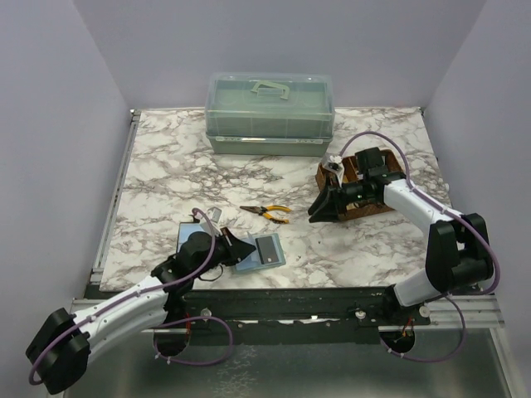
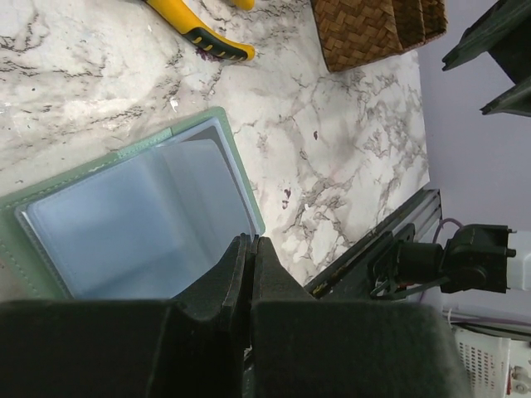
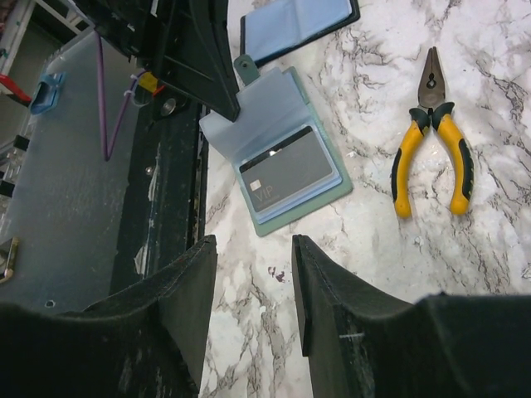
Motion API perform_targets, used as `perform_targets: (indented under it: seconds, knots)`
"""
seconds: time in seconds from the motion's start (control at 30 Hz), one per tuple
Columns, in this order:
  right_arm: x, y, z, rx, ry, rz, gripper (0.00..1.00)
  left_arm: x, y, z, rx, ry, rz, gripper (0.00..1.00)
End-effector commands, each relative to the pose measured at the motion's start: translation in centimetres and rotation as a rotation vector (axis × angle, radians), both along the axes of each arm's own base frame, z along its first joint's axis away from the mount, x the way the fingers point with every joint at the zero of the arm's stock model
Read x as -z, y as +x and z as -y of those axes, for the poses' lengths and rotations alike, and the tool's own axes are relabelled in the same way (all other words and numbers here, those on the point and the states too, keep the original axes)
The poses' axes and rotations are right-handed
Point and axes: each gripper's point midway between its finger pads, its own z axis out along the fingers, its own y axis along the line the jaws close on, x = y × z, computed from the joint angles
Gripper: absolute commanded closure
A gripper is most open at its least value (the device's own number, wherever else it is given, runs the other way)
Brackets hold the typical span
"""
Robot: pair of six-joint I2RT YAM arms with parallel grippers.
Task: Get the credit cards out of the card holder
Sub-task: Place the card holder at the center of the board.
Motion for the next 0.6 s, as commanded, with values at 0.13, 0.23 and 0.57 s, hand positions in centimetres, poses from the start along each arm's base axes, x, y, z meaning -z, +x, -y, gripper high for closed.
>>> perform_targets:
  seconds: [0.13, 0.23, 0.57]
  knots:
    - [-0.3, 0.7, -0.3, 0.004, -0.009, 0.024, 0.52, -0.4, 1.6, 1.8, 0.008, -0.007, -0.006, 1.00]
    - [-0.2, 0.7, -0.3, 0.004, -0.011, 0.019, 0.52, 0.3, 1.7, 1.8, 0.003, -0.004, -0.018, 1.00]
    - [0.7, 0.5, -0.8, -0.007, -0.040, -0.002, 0.52, 1.8, 0.9, -0.4, -0.067, 0.023, -0.076, 1.00]
